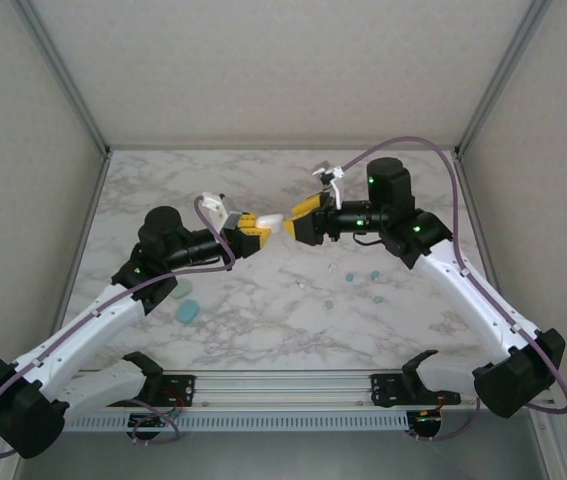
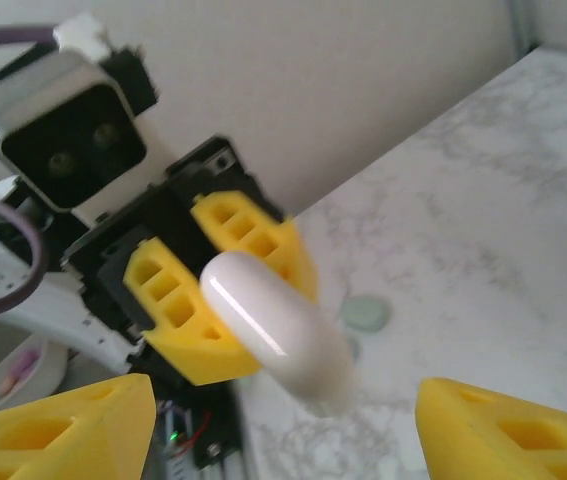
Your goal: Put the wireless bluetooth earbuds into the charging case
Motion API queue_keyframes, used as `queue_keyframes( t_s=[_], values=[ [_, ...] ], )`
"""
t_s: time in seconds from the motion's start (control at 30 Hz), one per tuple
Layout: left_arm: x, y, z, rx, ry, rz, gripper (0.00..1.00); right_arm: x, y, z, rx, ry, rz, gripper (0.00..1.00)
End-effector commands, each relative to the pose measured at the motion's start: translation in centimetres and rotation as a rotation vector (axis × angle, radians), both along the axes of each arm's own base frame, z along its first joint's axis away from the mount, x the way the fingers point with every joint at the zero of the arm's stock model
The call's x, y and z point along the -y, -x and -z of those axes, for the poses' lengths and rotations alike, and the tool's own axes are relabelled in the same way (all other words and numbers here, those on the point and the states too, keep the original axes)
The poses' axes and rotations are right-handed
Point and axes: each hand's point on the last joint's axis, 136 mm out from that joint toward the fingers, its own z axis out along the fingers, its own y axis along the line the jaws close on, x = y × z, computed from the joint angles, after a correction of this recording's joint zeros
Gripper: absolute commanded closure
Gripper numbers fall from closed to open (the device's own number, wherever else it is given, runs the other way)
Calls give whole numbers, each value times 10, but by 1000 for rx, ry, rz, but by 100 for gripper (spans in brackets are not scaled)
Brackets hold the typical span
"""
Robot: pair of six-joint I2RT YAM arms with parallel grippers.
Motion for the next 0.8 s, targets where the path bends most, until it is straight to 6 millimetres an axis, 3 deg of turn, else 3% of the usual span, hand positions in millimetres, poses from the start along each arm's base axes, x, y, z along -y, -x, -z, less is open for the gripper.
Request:
queue_keyframes(
  t_s=[0.0,0.3,0.77],
  values=[
    [5,4,-11,69,39,28,88,-3,7,2,-35,33,-18,29],
    [10,13,-14,62,51,67,88,-4,-15,8,-9,53,75,30],
    [9,21,-10,69,18,98,88,-4,-38,-9,-28,1,174,31]
  ],
)
